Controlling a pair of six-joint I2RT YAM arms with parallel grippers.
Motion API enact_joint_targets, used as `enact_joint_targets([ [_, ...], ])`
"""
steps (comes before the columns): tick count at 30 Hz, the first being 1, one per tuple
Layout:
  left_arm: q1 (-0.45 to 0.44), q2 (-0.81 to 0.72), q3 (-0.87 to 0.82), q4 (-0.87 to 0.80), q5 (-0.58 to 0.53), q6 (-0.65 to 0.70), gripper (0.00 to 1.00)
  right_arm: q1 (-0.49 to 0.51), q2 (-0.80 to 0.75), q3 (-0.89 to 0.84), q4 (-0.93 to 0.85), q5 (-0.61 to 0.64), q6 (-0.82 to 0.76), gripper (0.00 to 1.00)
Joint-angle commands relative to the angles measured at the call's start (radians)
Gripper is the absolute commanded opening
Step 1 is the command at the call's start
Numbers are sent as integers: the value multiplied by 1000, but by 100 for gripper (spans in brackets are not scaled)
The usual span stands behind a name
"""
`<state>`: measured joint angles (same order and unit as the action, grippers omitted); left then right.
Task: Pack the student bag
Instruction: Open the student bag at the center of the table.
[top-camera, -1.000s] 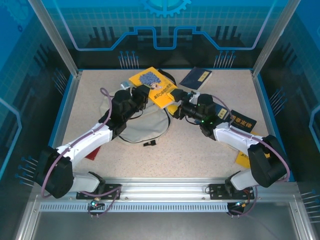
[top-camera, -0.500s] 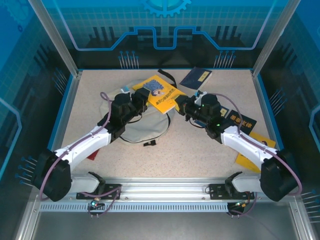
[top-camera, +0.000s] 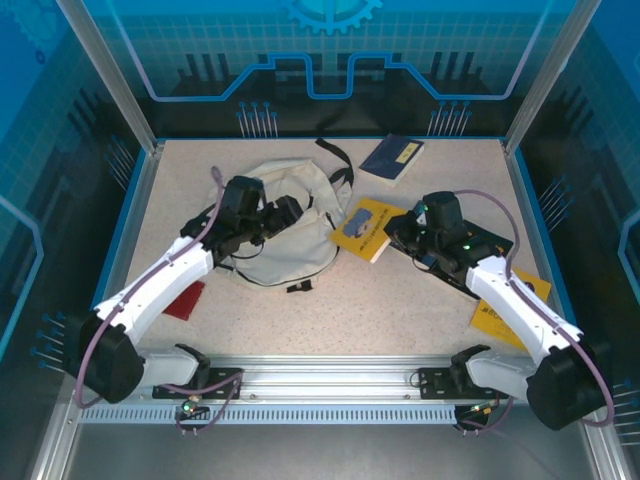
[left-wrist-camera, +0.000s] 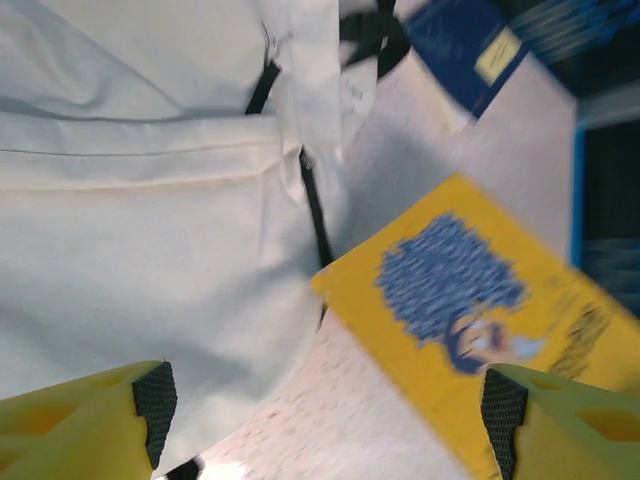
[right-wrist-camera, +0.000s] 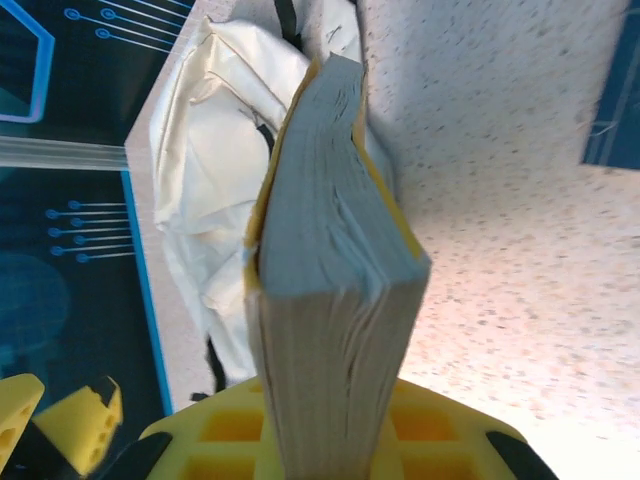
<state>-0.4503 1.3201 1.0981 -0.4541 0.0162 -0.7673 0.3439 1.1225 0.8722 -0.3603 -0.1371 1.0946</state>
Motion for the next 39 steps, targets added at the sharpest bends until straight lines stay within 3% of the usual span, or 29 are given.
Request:
enact_joint_targets([
  [1, -43, 114, 114, -323, 2, 352, 82, -49, -66, 49, -99, -6, -161, 0],
  [10, -134, 394, 279, -415, 8, 617, 82, -115, -109, 27, -153, -37, -193, 0],
  [14, -152, 504, 342, -479, 51, 731, 74, -123, -101, 19, -157, -60, -185, 0],
  [27, -157, 661, 397, -564, -125, 828, 72, -125, -105, -10, -149, -65, -151, 0],
  [31, -156, 688, 418, -567, -124, 848, 57, -125, -108, -10, -151, -65, -145, 0],
  [35, -157, 700, 447, -576, -119, 859, 33, -122, -116, -13, -151, -67, -137, 0],
  [39, -156, 688, 483, -601, -72, 876, 23, -122, -125, -14, -159, -60, -137, 0],
])
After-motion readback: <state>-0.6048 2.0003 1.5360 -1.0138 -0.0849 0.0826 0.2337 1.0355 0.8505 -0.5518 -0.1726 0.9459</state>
